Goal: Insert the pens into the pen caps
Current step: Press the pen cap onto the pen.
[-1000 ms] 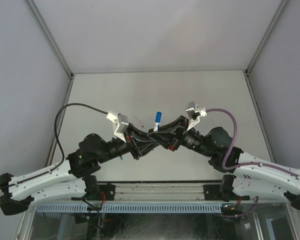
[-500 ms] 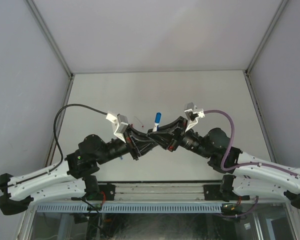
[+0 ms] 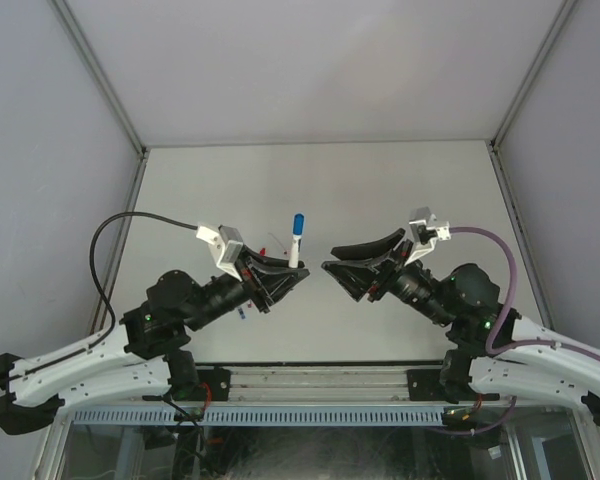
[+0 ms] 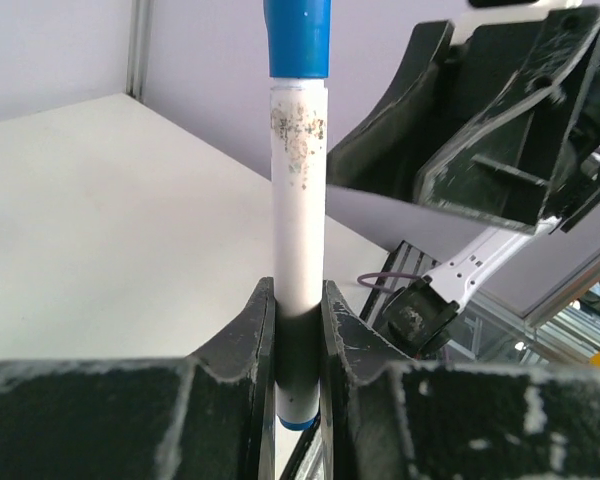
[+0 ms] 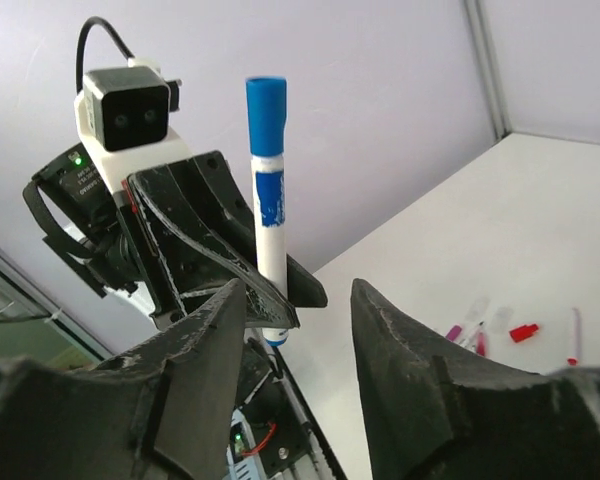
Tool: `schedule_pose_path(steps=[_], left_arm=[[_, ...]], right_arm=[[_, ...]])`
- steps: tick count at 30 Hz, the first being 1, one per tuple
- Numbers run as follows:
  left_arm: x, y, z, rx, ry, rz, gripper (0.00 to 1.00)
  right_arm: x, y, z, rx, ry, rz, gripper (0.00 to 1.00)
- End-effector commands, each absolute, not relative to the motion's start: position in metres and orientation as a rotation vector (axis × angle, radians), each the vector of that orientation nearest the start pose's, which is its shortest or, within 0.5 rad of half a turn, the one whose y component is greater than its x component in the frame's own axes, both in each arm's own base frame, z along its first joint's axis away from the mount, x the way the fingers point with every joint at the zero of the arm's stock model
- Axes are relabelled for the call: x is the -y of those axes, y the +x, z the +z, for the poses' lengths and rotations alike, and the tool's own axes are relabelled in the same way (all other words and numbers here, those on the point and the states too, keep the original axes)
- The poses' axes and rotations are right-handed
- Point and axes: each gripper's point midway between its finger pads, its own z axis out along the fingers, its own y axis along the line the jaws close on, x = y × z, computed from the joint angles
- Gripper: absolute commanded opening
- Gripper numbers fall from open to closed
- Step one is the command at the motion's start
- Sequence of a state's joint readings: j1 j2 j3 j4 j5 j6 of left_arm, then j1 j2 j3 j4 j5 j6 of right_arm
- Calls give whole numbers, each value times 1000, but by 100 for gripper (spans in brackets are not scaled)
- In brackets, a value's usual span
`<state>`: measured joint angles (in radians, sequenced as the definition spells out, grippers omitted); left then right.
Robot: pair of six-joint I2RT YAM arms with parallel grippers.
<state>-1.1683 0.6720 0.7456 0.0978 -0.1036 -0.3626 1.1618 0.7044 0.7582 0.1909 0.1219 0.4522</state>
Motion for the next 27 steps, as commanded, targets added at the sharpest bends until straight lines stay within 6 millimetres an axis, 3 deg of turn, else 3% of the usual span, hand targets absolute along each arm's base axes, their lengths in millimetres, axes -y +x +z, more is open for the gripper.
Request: schedule_pose_path(steps=[1, 2, 3, 10, 14, 20, 27], left_arm=[[276, 127, 374, -1391, 496, -1157, 0], [276, 127, 373, -1393, 500, -1158, 0], [277, 126, 371, -1396, 505, -1159, 0], [284, 120, 364, -1408, 557, -1180, 0], [288, 117, 362, -1413, 585, -1192, 0], [292, 113, 358, -1419, 620, -1202, 0], [292, 112, 358, -1420, 637, -1202, 0]], right_arm=[[-262, 134, 404, -1358, -331, 1222, 49], [-259, 135, 410, -1353, -319, 1225, 65], [-255, 136, 415, -1349, -300, 1230, 69], [-253, 146, 452, -1330, -249, 1308, 71], [-268, 151, 459, -1358, -281, 1327, 69], [-290, 152, 468, -1383, -351, 1353, 56], [-305, 152, 456, -1431, -398, 1363, 48]])
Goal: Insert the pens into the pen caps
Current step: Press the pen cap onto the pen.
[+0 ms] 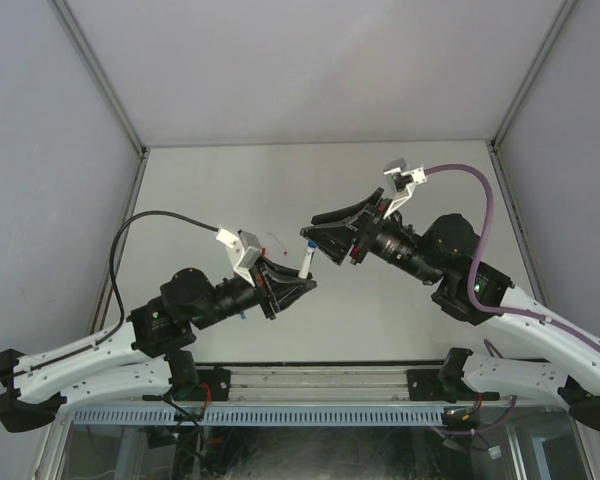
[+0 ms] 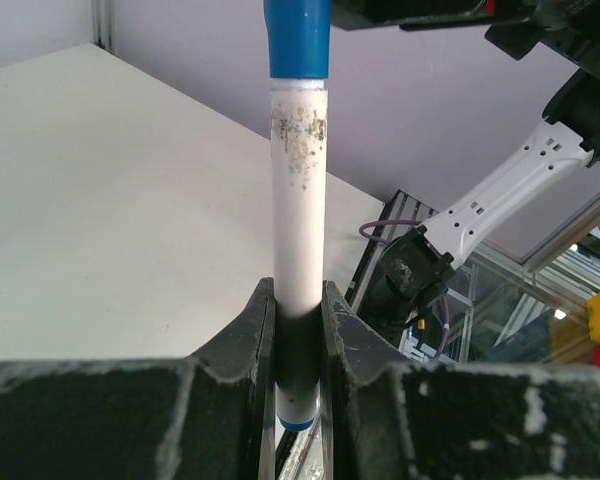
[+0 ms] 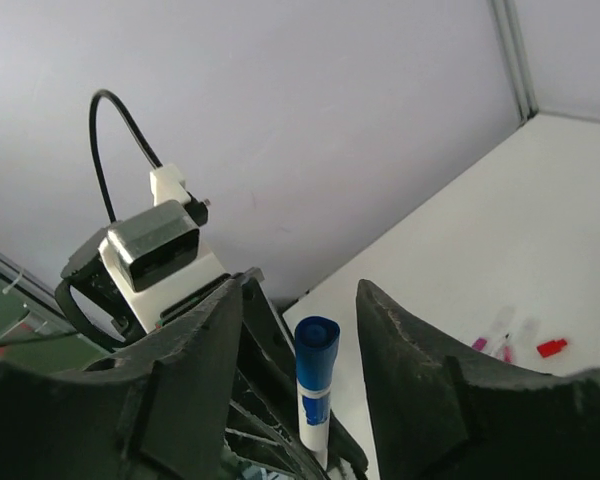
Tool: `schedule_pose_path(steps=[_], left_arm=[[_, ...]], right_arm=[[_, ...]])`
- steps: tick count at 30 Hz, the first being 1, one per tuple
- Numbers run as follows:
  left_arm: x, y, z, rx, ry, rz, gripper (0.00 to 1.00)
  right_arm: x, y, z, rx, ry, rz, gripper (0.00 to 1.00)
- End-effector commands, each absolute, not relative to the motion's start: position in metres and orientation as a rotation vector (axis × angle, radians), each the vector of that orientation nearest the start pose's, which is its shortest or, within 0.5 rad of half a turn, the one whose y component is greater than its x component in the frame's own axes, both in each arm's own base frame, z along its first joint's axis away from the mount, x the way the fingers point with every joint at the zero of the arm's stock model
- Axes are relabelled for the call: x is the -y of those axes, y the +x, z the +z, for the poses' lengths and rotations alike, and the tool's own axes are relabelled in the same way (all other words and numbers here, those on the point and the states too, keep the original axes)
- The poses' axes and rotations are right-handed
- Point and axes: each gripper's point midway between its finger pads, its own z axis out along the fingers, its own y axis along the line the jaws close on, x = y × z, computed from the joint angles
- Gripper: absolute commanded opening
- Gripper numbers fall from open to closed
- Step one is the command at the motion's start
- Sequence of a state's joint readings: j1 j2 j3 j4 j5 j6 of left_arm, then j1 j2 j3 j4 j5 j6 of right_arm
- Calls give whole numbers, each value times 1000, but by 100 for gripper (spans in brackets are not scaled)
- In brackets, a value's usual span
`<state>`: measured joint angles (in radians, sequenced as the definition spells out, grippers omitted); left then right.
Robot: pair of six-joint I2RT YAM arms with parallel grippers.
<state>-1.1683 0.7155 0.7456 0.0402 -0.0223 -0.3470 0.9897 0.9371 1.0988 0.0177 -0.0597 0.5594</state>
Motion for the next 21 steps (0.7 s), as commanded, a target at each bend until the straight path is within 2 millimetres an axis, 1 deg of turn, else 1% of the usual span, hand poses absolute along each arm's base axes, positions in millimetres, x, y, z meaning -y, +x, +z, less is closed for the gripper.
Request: schedule_pose_path(steps=[1, 7, 12, 15, 17, 19, 21], left_arm=[[292, 112, 357, -1421, 636, -1201, 0], [293, 112, 357, -1422, 636, -1201, 0], [293, 112, 359, -1418, 631, -1209, 0], [293, 111, 360, -1416, 628, -1213, 0], [292, 111, 363, -1413, 626, -1216, 0], [291, 111, 365, -1408, 620, -1218, 0], [288, 111, 371, -1396, 603, -1223, 0]], right_arm=[[-306, 152, 454, -1438, -402, 1359, 46], [-310, 149, 446, -1462, -429, 1352, 30], [-312, 146, 441, -1480, -449, 1348, 23], [-313, 145, 437, -1491, -458, 1342, 16], [-314, 145, 434, -1503, -463, 1334, 11], [-315, 145, 430, -1512, -468, 1331, 2], [-317, 144, 424, -1524, -471, 1330, 0]])
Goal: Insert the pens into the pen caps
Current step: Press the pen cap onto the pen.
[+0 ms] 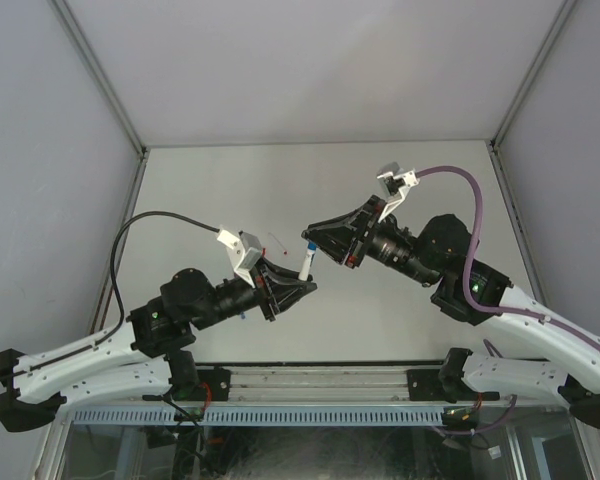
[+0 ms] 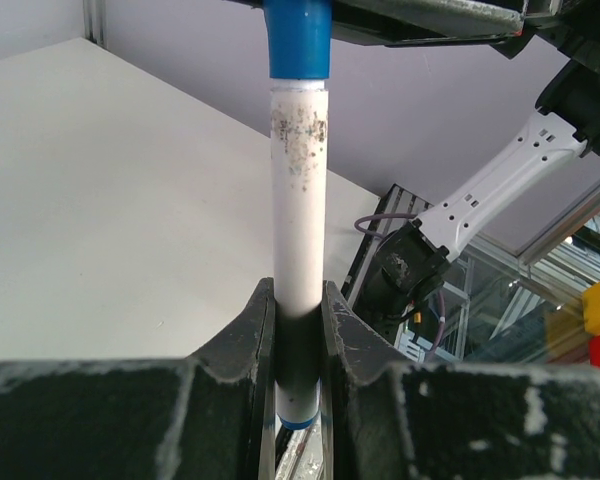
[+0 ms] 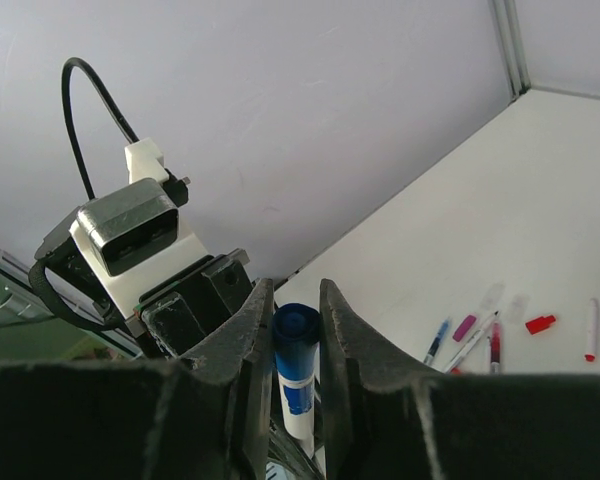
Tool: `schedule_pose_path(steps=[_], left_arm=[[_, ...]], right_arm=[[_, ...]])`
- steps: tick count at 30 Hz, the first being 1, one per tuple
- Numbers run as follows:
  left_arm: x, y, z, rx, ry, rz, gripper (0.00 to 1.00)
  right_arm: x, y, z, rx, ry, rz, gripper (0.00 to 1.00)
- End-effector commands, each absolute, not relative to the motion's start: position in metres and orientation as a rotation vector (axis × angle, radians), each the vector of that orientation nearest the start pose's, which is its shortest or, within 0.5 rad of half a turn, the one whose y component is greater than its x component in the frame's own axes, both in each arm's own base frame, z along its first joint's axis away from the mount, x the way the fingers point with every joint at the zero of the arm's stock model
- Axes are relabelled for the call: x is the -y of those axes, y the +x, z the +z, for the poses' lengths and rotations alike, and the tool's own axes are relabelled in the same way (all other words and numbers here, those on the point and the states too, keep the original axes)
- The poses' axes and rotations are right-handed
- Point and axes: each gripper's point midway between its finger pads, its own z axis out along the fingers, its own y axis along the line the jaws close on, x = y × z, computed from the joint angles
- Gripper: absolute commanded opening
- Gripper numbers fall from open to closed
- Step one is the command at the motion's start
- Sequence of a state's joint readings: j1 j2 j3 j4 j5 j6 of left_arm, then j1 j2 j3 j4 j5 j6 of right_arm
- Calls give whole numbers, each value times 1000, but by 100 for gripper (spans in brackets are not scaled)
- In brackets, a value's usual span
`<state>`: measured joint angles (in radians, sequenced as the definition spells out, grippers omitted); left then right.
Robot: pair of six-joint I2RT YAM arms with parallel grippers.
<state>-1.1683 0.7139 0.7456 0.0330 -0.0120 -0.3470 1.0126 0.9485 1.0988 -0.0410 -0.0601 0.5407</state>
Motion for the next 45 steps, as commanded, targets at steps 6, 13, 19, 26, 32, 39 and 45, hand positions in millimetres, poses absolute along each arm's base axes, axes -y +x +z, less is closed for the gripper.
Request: schedule_pose_path(steps=[6, 13, 19, 26, 32, 39, 45], left_arm=[[278, 104, 410, -1267, 567, -1272, 0], [269, 97, 445, -1153, 560, -1297, 0], [264, 91, 460, -1101, 559, -1322, 0], [271, 84, 467, -1078, 583, -1364, 0], [267, 81, 479, -1034, 568, -1386, 0], [260, 75, 495, -987, 554, -1409, 0], [255, 73, 502, -967, 543, -1417, 0]], right_arm=[[-326, 133, 404, -1550, -537, 1330, 0], [-334, 112, 376, -1612, -616, 1317, 0], [-333, 96, 333, -1722, -626, 1340, 0], [-340, 67, 281, -1855, -697, 1361, 0], [-329, 50, 249, -1952, -736, 1312, 0], [-313, 38, 210, -2056, -757, 1160, 0], [-309, 32, 180, -2097, -762, 1085, 0]])
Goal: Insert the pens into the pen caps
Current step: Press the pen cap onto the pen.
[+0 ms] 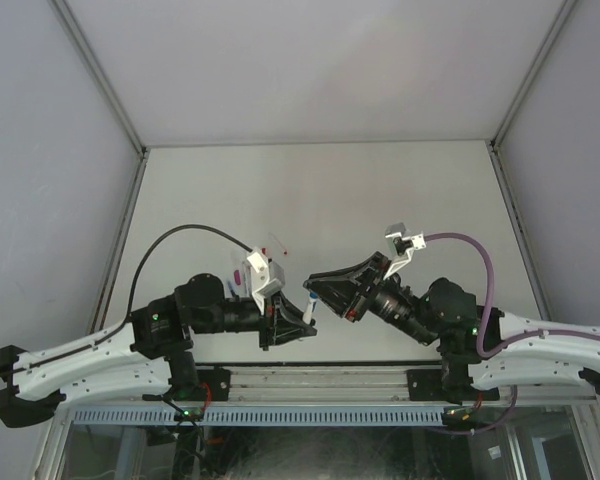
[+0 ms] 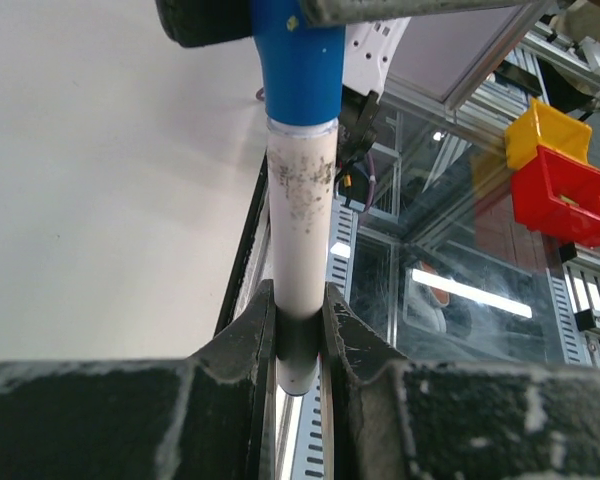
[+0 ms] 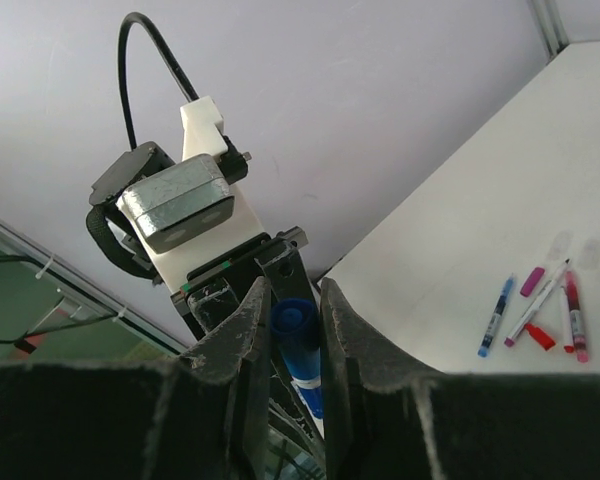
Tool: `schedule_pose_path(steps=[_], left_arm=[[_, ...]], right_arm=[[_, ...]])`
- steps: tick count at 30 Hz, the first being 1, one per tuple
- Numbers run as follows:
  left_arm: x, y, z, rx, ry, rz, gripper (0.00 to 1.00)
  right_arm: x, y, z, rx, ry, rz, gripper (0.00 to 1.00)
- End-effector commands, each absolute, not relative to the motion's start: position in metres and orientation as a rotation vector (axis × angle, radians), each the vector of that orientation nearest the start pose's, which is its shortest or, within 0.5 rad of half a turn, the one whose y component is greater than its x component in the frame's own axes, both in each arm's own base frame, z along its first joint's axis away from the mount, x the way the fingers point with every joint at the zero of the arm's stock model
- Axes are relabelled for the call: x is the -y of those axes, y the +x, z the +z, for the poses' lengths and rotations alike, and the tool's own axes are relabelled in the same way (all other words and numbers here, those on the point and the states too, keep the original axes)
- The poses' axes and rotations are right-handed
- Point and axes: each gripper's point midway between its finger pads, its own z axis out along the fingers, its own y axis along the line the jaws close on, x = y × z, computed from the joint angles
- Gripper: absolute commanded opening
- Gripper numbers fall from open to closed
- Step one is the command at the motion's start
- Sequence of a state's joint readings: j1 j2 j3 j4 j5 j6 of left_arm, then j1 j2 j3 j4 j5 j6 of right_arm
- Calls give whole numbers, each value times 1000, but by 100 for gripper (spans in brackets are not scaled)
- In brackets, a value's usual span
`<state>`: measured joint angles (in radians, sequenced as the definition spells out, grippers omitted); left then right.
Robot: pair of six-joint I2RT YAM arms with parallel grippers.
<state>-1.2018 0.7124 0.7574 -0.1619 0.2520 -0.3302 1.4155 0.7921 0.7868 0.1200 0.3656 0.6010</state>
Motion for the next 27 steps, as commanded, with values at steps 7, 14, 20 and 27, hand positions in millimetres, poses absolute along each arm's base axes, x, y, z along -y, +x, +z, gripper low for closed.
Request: schedule_pose_path(steps=[7, 14, 20, 27], left_arm=[[245, 72, 509, -944, 510, -1411, 0], [243, 72, 509, -941, 507, -1409, 0], [244, 72, 508, -946, 506, -1410, 0], [245, 77, 504, -968, 498, -1387, 0]], right_arm=[[-303, 26, 152, -2126, -827, 943, 0], [-285, 32, 128, -2154, -855, 753, 0], [-275, 37, 114, -2166, -869, 599, 0], [-286, 34, 124, -2135, -857, 661, 0]])
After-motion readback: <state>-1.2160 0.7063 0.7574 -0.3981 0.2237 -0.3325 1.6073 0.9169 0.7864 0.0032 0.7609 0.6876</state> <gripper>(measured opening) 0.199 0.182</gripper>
